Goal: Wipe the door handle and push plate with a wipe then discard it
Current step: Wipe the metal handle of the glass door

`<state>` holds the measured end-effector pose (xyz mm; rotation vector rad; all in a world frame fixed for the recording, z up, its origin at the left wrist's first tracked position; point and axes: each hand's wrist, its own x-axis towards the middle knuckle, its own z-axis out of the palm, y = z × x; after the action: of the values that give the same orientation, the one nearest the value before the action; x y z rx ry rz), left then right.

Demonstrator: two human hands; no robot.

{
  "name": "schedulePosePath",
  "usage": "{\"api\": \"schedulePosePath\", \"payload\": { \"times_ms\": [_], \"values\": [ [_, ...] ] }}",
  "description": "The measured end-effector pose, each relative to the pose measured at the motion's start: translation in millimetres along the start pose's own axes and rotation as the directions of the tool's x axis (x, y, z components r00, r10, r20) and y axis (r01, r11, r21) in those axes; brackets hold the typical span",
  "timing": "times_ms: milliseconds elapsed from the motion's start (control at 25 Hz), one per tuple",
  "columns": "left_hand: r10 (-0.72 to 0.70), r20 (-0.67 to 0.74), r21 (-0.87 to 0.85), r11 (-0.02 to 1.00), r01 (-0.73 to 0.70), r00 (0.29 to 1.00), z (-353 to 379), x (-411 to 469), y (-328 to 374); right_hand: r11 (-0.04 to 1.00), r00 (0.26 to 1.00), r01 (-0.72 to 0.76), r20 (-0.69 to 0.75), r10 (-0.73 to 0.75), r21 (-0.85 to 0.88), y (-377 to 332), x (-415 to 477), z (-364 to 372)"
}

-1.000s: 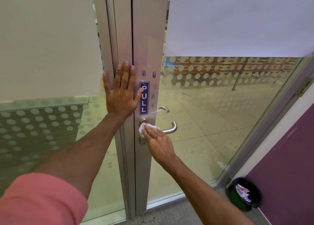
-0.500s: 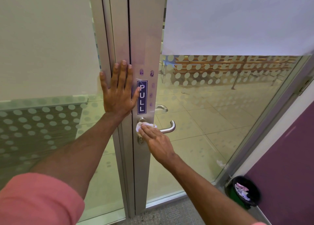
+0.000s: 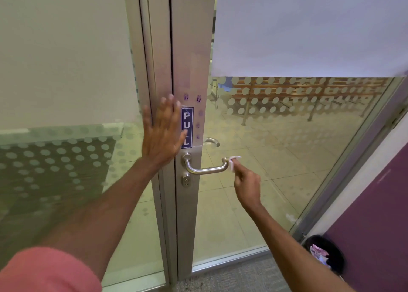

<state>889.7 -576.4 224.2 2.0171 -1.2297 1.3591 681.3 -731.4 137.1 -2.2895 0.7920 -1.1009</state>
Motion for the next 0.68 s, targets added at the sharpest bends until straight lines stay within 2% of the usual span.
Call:
{"api": "schedulePosePath", "payload": {
  "times_ms": [40, 80, 120, 160, 200, 240, 280, 320, 360, 440, 520, 600, 680],
  "values": [
    [0.06, 0.005, -0.09, 0.994, -0.059, 0.998, -6, -22, 13, 0.961, 0.979, -0.181, -0.061, 0.197, 0.208, 7, -10, 1],
    [0.061, 0.031, -0.202, 0.978, -0.054, 0.998, -10, -49, 30, 0.831, 0.922, -0.339, -0.021, 0.387, 0.441, 14, -23, 5],
    [-0.011, 0.116, -0.336, 0.94, 0.049, 0.993, -15, -79, 50, 0.649, 0.847, -0.463, 0.086, 0.525, 0.604, 19, -38, 10],
    [-0.125, 0.266, -0.466, 0.851, 0.241, 0.956, -21, -108, 73, 0.497, 0.776, -0.548, 0.188, 0.602, 0.672, 20, -55, 15],
    [-0.237, 0.452, -0.543, 0.692, 0.476, 0.86, -27, -131, 95, 0.418, 0.721, -0.611, 0.255, 0.644, 0.673, 21, -72, 21],
    [-0.301, 0.637, -0.535, 0.49, 0.688, 0.71, -32, -148, 115, 0.384, 0.688, -0.653, 0.3, 0.661, 0.652, 21, -87, 27],
    [-0.311, 0.78, -0.462, 0.301, 0.834, 0.543, -34, -162, 132, 0.399, 0.681, -0.678, 0.323, 0.657, 0.618, 18, -101, 33],
    [-0.288, 0.87, -0.372, 0.149, 0.916, 0.4, -34, -173, 145, 0.447, 0.699, -0.683, 0.337, 0.631, 0.578, 15, -113, 37],
    [-0.264, 0.916, -0.306, 0.022, 0.952, 0.301, -34, -182, 156, 0.531, 0.733, -0.67, 0.35, 0.583, 0.519, 12, -124, 40],
    [-0.265, 0.939, -0.27, -0.173, 0.947, 0.219, -33, -194, 171, 0.723, 0.805, -0.583, 0.384, 0.452, 0.371, 3, -139, 44],
    [-0.339, 0.929, -0.254, -0.289, 0.923, 0.149, -35, -198, 177, 0.821, 0.832, -0.494, 0.43, 0.35, 0.287, -2, -144, 44],
    [-0.393, 0.918, -0.229, -0.416, 0.88, 0.053, -38, -200, 175, 0.815, 0.827, -0.487, 0.465, 0.316, 0.313, 1, -144, 39],
    [-0.374, 0.927, -0.189, -0.484, 0.854, -0.007, -42, -200, 166, 0.762, 0.835, -0.513, 0.437, 0.335, 0.395, 7, -138, 34]
  ]
}}
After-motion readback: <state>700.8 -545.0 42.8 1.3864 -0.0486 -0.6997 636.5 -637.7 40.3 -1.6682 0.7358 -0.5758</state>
